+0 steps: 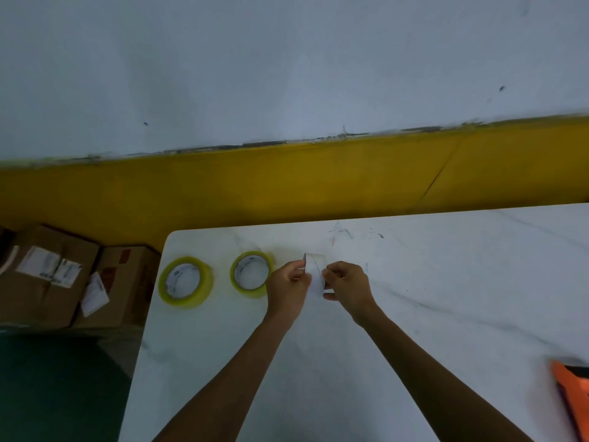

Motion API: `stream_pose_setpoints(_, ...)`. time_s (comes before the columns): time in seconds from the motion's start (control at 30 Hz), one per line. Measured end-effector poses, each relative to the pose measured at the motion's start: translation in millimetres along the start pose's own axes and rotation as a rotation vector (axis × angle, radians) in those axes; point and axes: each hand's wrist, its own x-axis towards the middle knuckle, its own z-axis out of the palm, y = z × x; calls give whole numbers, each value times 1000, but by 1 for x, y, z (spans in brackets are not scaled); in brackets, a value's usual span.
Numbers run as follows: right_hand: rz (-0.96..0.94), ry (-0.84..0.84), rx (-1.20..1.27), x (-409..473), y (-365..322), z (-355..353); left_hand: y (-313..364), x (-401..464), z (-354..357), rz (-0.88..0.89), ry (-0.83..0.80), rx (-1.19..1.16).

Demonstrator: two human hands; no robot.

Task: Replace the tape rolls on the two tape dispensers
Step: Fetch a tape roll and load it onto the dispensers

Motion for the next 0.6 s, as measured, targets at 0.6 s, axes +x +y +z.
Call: stream_pose_setpoints(0.6,270,137,317,6,42,-12,-26,25,38,750,-254,1058)
